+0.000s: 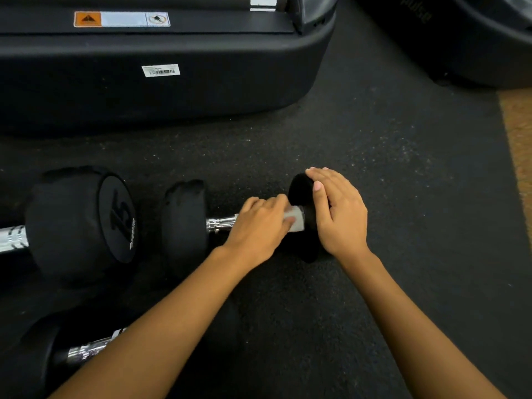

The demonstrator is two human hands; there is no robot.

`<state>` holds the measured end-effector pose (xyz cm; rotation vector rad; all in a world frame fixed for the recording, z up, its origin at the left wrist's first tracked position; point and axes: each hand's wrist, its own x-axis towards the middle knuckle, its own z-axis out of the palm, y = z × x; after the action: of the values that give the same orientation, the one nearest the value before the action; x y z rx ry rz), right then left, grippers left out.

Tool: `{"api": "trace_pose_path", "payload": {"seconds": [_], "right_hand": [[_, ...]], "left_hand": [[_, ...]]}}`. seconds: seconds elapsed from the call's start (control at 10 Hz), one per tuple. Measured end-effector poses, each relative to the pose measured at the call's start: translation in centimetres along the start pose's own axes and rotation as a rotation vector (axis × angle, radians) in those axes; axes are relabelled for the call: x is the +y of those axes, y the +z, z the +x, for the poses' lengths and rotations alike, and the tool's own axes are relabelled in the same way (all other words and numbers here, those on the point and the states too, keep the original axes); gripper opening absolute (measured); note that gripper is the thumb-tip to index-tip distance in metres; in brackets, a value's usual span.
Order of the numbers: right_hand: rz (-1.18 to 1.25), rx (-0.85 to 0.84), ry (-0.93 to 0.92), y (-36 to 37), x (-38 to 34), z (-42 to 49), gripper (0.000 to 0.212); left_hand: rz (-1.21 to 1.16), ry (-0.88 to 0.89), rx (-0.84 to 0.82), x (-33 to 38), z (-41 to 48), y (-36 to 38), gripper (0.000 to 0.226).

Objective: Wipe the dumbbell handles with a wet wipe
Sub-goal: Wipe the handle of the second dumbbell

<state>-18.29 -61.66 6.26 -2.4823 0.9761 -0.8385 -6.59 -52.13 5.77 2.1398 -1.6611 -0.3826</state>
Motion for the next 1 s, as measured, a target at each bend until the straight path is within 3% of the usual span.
{"api": "trace_pose_path", "payload": {"seconds": [0.3, 0.9, 1.0], "right_hand": [[-0.018, 0.0, 0.007, 0.1, 0.0, 0.0, 0.044], [-0.001, 0.013, -0.005, 0.1, 0.1, -0.1, 0.04], [-0.003, 0.01, -0.003, 0.3, 0.0, 0.0, 0.04]], "left_hand": [[0.13, 0.077, 0.141, 1.7, 0.6, 1.5, 0.033], [0.168, 0.171, 0.25, 0.0, -0.6, 1.5, 0.02], [0.21, 0.208, 0.268, -0.6, -0.7, 1.3, 0.005]]}}
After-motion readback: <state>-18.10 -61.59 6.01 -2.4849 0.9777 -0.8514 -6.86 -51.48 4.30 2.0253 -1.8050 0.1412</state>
